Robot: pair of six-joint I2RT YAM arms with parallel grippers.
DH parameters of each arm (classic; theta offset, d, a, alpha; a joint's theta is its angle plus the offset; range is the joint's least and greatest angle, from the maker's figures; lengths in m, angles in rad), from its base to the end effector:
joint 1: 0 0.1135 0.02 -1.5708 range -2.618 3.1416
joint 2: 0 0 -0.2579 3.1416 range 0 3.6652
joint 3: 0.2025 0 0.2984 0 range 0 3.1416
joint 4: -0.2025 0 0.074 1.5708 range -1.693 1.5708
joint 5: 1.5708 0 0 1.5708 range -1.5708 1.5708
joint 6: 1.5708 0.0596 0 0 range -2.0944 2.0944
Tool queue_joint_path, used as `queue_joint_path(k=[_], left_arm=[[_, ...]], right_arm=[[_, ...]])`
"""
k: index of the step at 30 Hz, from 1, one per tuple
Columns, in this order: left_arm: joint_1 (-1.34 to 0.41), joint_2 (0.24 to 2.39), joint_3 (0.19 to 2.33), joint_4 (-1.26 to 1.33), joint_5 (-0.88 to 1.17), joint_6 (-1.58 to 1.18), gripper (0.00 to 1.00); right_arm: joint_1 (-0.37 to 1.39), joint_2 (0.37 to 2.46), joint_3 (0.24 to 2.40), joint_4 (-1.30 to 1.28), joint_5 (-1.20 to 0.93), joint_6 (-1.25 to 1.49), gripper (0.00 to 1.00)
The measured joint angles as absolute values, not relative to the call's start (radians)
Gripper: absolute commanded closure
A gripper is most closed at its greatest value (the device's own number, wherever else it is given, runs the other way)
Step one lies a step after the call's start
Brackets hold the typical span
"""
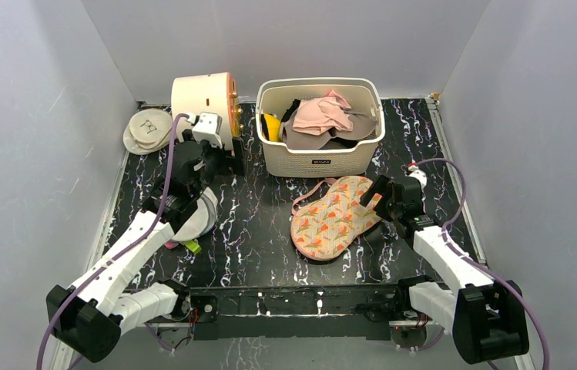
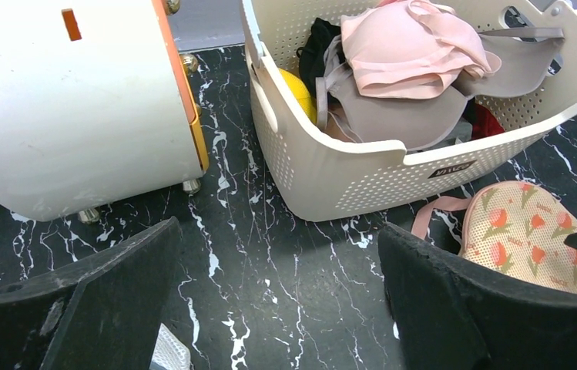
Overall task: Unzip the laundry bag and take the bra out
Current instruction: Move the laundry bag to the center of the board.
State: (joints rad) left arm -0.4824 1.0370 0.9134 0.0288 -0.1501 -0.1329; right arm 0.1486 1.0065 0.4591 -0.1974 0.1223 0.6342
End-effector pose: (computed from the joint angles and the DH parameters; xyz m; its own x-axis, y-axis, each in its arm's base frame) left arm 0.2864 -0.1399 0.3465 -0.1264 -0.0817 -0.9886 0.3128 0.9425 -0.1179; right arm 0.2590 0.0314 0.1403 -0.5745 0.5087 -0.6413 0.3503 0.8609 0.3690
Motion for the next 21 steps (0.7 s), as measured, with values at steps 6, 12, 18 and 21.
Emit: queue_joint_path(k=[6, 12, 18, 21], left_arm=[[-0.501, 1.037, 0.913, 0.028, -0.157, -0.128, 0.02], [-0.514, 1.042, 0.913, 0.028, -0.168, -0.120, 0.02], [-0.540, 1.059, 0.913, 0.028, -0.188, -0.105, 0.02], [-0.571, 1.063, 0.908, 0.028, -0.215, -0.088, 0.02]], right_arm=[[0.150, 1.039, 0.440, -0.131, -0.064, 0.601, 0.02], [0.232, 1.036, 0.414, -0.096, -0.183, 0.646, 0.02], [0.470, 1.023, 0.403, -0.031, -0.224, 0.745, 0.02], [0.603, 1.029, 0.411, -0.016, -0.242, 0.775, 0.02]])
